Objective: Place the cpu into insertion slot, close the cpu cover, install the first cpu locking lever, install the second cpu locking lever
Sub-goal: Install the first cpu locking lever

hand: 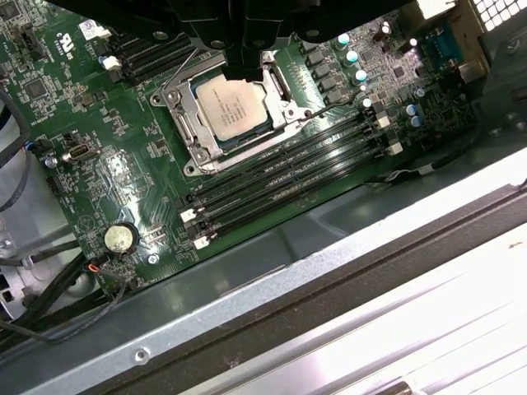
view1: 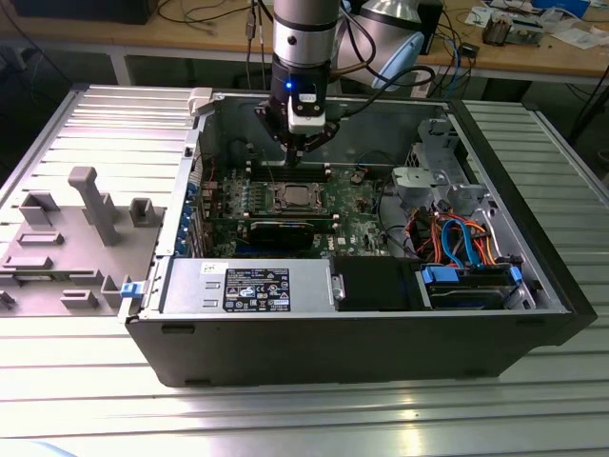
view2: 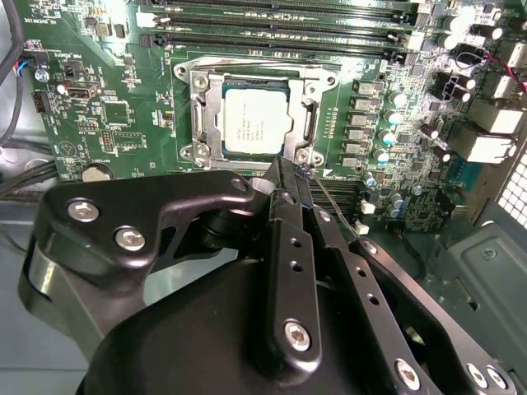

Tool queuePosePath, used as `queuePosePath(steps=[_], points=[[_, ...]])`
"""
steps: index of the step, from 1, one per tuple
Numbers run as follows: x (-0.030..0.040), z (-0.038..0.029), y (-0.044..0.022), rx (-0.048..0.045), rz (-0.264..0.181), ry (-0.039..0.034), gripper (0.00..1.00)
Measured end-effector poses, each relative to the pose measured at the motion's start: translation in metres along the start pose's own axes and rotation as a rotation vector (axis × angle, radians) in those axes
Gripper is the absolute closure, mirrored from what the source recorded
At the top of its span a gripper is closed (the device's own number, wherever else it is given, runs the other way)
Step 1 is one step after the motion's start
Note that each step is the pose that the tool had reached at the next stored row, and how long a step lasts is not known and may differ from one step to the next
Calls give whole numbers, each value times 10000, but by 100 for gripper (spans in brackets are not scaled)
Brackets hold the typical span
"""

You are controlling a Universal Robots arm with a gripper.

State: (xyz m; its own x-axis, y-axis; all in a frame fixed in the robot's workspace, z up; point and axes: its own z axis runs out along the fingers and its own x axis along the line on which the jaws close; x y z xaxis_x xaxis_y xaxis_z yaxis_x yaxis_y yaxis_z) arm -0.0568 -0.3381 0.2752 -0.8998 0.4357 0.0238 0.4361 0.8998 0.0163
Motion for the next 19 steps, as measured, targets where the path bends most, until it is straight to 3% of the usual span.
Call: queuePosePath(steps=[12,15,19], points=[[0,0,0,0,-3,0,89],[19,1,-9,-21,-16,-44,89],[28,0,-14,-19,-357,-42,89]])
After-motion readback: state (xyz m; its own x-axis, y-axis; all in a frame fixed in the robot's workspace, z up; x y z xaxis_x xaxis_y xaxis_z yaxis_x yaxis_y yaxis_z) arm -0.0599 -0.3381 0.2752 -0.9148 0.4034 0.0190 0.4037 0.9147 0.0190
